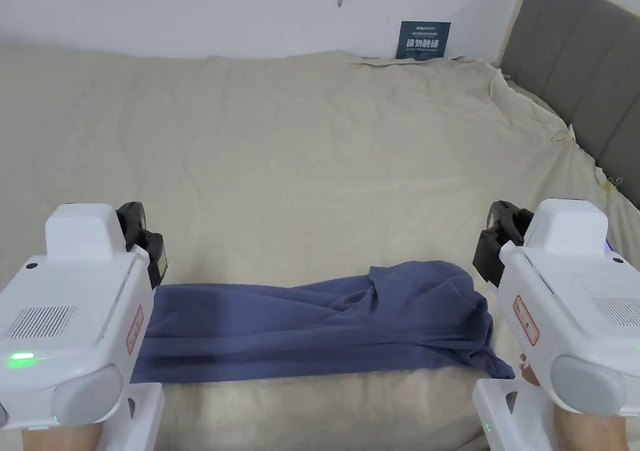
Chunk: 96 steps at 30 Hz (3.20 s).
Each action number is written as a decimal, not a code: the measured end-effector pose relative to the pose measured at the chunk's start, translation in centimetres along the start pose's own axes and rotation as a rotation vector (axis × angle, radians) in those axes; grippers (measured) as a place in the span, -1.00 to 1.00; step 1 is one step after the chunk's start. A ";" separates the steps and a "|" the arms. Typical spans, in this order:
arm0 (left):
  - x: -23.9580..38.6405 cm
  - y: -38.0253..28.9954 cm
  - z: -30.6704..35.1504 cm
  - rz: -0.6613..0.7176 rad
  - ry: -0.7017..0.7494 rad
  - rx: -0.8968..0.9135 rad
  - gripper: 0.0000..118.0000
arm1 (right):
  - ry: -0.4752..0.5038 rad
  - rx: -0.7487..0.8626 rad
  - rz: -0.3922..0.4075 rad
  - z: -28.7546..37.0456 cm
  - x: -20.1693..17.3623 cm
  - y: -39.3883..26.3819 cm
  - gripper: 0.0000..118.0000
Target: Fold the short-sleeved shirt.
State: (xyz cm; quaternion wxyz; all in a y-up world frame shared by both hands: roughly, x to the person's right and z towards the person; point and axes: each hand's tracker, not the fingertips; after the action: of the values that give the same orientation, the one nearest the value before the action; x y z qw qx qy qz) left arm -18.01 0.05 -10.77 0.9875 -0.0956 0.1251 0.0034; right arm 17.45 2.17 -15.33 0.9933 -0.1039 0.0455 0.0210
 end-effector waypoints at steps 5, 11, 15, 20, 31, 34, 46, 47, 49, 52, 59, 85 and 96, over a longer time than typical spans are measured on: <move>-0.2 0.1 0.1 0.000 -0.003 -0.002 -1.00 | 0.014 0.001 -0.001 -0.2 0.3 -0.1 -0.98; -0.5 0.3 0.1 0.001 0.004 -0.002 -1.00 | 0.023 -0.008 -0.005 -0.4 0.0 -0.1 -0.98; -0.7 0.4 0.0 -0.007 0.005 -0.005 -1.00 | 0.026 -0.008 -0.004 -0.5 -0.2 -0.1 -0.98; -1.2 0.7 -0.4 0.027 -0.011 -0.030 -1.00 | 0.033 -0.007 -0.002 -0.4 -0.3 0.1 -0.98; -8.6 2.4 -4.1 0.315 -0.286 -0.383 1.00 | 0.032 -0.008 -0.010 -1.1 0.2 0.2 -0.98; -11.9 2.0 -6.0 0.401 -0.359 -0.480 1.00 | 0.033 -0.008 -0.005 -1.1 -0.2 0.3 -0.98; -21.2 -6.2 -12.8 0.598 -0.387 -0.884 1.00 | 0.013 -0.056 0.013 -2.2 -1.6 -0.1 -0.98; -21.5 -6.9 -13.4 0.614 -0.375 -0.916 1.00 | 0.010 -0.061 0.015 -2.4 -1.7 -0.1 -0.98; -21.8 -8.1 -14.1 0.646 -0.362 -0.945 1.00 | 0.000 -0.071 0.020 -2.6 -1.9 -0.2 -0.98; -21.9 -9.7 -15.1 0.640 -0.354 -0.963 1.00 | -0.008 -0.082 0.025 -2.9 -2.1 -0.3 -0.98; -20.6 -10.6 -15.2 0.584 -0.339 -0.972 0.49 | -0.017 -0.110 0.034 -3.1 -2.2 -0.5 -0.98; -12.2 2.0 -8.4 0.353 -0.267 -0.743 -0.98 | 0.026 -0.071 -0.014 -2.1 -0.7 -0.4 -0.98; 1.4 1.8 -9.8 0.171 -0.508 -0.797 -0.98 | 0.008 -0.050 -0.038 -1.1 1.2 -0.5 -0.98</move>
State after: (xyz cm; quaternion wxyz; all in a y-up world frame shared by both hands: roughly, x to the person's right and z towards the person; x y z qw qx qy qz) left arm -19.09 -0.05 -20.79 0.8695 -0.4521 -0.1239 0.1556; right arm 18.60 1.48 -16.36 0.9904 -0.1297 0.0470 0.0027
